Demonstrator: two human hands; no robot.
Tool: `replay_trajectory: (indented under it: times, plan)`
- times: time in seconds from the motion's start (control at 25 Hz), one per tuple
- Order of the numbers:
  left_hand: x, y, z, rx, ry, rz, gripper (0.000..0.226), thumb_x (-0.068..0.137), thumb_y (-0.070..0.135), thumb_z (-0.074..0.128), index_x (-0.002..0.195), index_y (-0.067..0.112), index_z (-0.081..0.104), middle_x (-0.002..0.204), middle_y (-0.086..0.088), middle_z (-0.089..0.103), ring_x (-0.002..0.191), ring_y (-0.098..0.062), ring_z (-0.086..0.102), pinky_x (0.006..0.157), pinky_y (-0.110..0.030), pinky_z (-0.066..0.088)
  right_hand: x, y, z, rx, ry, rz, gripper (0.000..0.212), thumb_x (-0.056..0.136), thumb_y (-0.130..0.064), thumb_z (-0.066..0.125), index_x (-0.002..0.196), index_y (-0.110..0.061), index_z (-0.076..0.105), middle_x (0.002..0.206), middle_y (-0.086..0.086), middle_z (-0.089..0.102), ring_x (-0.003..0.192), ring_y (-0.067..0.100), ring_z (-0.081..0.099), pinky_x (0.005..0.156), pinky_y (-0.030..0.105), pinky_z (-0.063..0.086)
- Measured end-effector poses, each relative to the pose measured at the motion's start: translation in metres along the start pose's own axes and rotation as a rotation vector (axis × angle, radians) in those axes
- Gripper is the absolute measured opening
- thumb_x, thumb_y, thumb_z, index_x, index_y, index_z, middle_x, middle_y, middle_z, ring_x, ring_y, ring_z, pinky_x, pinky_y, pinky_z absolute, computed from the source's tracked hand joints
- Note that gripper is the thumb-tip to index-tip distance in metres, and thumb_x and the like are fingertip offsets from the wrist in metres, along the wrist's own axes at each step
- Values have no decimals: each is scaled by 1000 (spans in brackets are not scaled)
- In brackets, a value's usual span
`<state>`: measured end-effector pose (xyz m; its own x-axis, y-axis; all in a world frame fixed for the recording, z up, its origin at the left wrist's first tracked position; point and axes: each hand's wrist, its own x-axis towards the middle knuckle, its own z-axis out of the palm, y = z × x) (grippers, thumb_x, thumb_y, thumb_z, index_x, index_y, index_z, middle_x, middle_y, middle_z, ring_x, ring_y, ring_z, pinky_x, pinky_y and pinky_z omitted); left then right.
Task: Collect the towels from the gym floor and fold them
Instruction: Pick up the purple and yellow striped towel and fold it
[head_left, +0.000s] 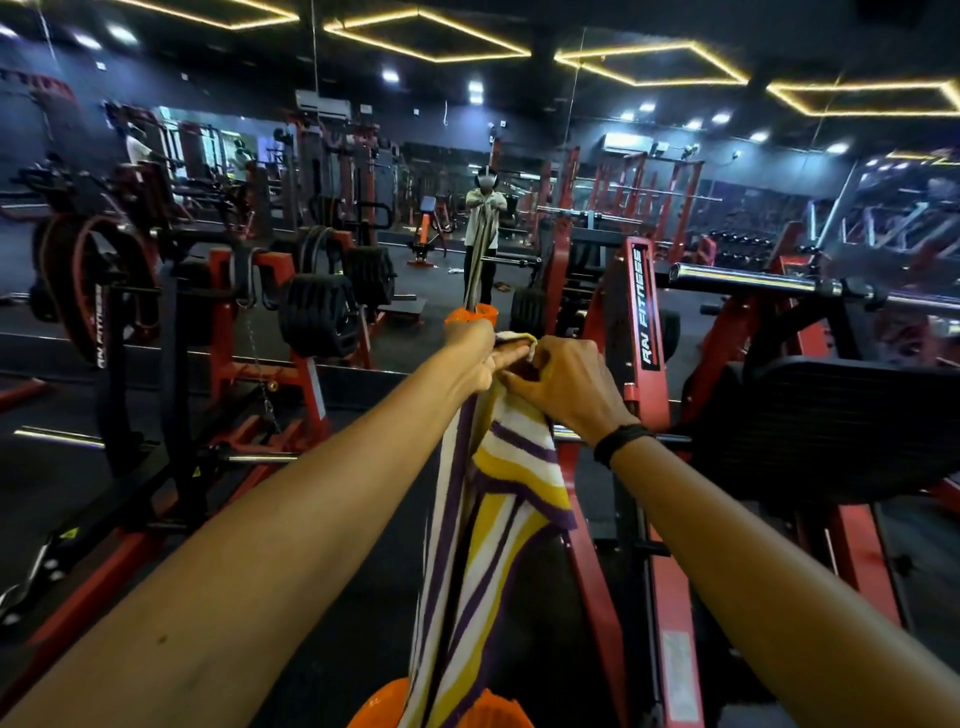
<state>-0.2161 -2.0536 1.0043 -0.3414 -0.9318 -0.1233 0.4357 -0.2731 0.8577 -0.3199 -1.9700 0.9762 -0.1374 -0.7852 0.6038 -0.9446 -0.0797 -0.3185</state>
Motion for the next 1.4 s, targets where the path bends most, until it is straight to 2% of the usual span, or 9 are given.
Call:
replay_trajectory:
  times: [0.2, 0.36, 0.52, 0.64, 0.72, 0.96, 1.12, 1.28, 1.4]
  plan:
    - [0, 4, 10, 101, 8, 10, 43, 97, -5, 30, 139, 3, 26, 113, -32, 57, 56, -32, 67, 45, -38, 57, 7, 0, 9, -86, 97, 152, 29, 81, -35, 65, 82, -7, 59, 83, 13, 63, 76, 34, 61, 62, 40, 49]
    - [-9, 15, 7, 300, -10, 51, 19, 94, 1, 34, 90, 3, 53, 60, -10, 62, 44, -15, 59, 47, -28, 54, 11, 24, 11, -112, 37, 219, 19, 80, -17, 61, 66, -7, 52, 75, 14, 57, 68, 36, 55, 52, 32, 40]
    - [4, 41, -17, 606, 133, 253, 15, 90, 4, 50, 77, 10, 51, 63, -6, 56, 48, -15, 48, 51, -28, 46, 2, 53, 6, -46, -144, 93, 20, 80, -15, 64, 63, -9, 57, 60, 5, 47, 56, 20, 41, 51, 30, 25]
    - [16, 61, -46, 870, 234, 318, 9, 87, 10, 63, 91, 9, 55, 76, -11, 62, 58, -19, 59, 64, -38, 58, -8, 67, -3, 35, -130, -4, 26, 86, -23, 68, 62, -24, 60, 54, -7, 48, 46, 3, 42, 47, 24, 27]
    - [23, 66, -60, 943, 242, 312, 12, 87, 10, 64, 94, 2, 61, 78, -16, 65, 59, -22, 63, 68, -42, 60, -11, 67, -9, 98, -76, -60, 40, 86, -27, 69, 53, -34, 48, 48, -13, 43, 45, 4, 45, 44, 17, 27]
    - [30, 72, -82, 788, 355, 259, 21, 86, 1, 63, 105, -7, 62, 94, -20, 68, 63, -29, 68, 55, -40, 60, -10, 73, -14, 24, -38, -208, 39, 86, -34, 69, 55, -29, 46, 49, -3, 47, 44, 9, 40, 45, 27, 31]
    - [33, 73, -88, 614, 392, 267, 32, 88, -4, 56, 120, -5, 55, 104, -18, 63, 65, -27, 67, 46, -34, 58, -13, 76, -13, -37, -93, -277, 36, 89, -29, 65, 57, -23, 51, 51, -5, 48, 42, -1, 36, 44, 18, 27]
    - [30, 72, -80, 401, 347, 237, 21, 93, -7, 42, 104, -2, 59, 95, -18, 63, 72, -26, 67, 56, -36, 59, -17, 72, -12, -50, -120, -319, 36, 87, -21, 65, 56, -24, 46, 50, -11, 39, 40, 0, 31, 44, 12, 21]
    - [26, 75, -74, 342, 332, 219, 22, 92, -9, 42, 99, 2, 59, 79, -12, 61, 61, -19, 62, 43, -26, 54, -15, 71, -11, 113, -82, -218, 33, 79, -11, 64, 52, -13, 46, 49, -9, 37, 42, 10, 30, 43, 13, 23]
